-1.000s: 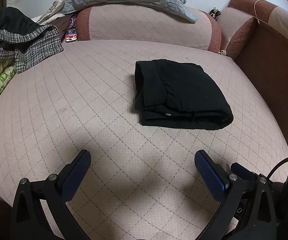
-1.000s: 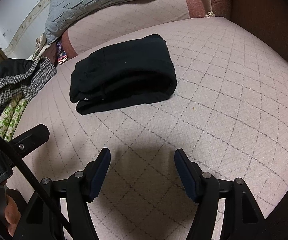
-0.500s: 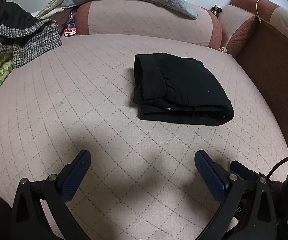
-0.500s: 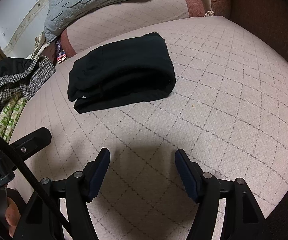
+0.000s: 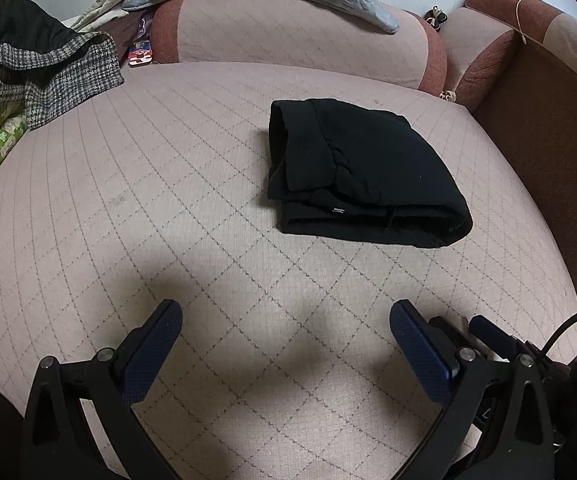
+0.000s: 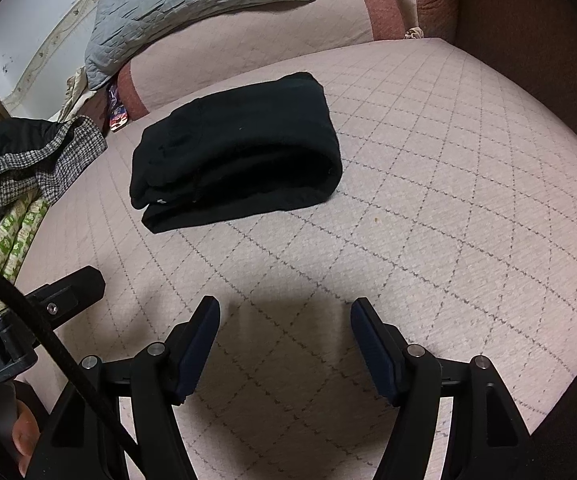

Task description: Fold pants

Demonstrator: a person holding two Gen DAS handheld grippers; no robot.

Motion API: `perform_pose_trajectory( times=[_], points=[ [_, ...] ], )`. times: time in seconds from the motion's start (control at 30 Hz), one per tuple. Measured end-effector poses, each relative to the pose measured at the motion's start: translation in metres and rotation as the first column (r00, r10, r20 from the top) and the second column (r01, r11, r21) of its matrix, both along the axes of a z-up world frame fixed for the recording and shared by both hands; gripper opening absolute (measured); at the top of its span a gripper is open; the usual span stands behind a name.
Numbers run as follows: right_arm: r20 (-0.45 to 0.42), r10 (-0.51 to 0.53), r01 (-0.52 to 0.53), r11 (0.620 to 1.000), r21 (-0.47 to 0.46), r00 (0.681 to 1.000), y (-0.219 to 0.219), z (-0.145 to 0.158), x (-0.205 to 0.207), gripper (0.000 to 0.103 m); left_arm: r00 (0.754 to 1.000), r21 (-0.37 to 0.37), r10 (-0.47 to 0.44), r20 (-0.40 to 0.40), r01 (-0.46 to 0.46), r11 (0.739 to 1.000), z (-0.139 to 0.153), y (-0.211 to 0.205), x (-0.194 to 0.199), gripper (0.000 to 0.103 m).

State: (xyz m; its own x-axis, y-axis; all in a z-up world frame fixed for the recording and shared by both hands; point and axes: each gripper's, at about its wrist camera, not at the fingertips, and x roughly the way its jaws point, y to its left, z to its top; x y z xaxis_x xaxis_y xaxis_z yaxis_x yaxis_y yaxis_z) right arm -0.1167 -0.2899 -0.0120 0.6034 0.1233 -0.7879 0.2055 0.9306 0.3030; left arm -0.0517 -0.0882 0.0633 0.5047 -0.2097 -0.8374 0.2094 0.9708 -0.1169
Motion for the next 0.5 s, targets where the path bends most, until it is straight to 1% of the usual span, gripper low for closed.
perform_pose_trajectory(
  times=[0.1, 0.27, 0.4, 0.5],
  points=[
    [0.008, 0.005, -0.005, 1.0, -0.02, 1.0, 0.002, 0.002, -0.001, 0.073, 1.0, 0.002, -0.002, -0.005, 0.002, 1.0, -0.002, 0.0, 0.001, 0.103],
    [0.013, 0.019, -0.018, 0.999, -0.036, 1.0, 0.005, 0.003, 0.0, 0.073, 0.999, -0.009, -0.002, -0.036, 0.002, 1.0, -0.01, 0.0, 0.004, 0.103],
    [0.025, 0.008, -0.006, 0.999, -0.052, 1.0, 0.002, 0.006, 0.001, 0.073, 0.998, -0.017, -0.004, -0.057, 0.003, 1.0, -0.016, 0.001, 0.009, 0.103],
    [0.026, -0.004, 0.006, 0.998, -0.061, 1.0, -0.001, 0.008, 0.002, 0.073, 0.998, -0.014, -0.007, -0.058, 0.006, 1.0, -0.019, 0.001, 0.015, 0.103]
  ],
)
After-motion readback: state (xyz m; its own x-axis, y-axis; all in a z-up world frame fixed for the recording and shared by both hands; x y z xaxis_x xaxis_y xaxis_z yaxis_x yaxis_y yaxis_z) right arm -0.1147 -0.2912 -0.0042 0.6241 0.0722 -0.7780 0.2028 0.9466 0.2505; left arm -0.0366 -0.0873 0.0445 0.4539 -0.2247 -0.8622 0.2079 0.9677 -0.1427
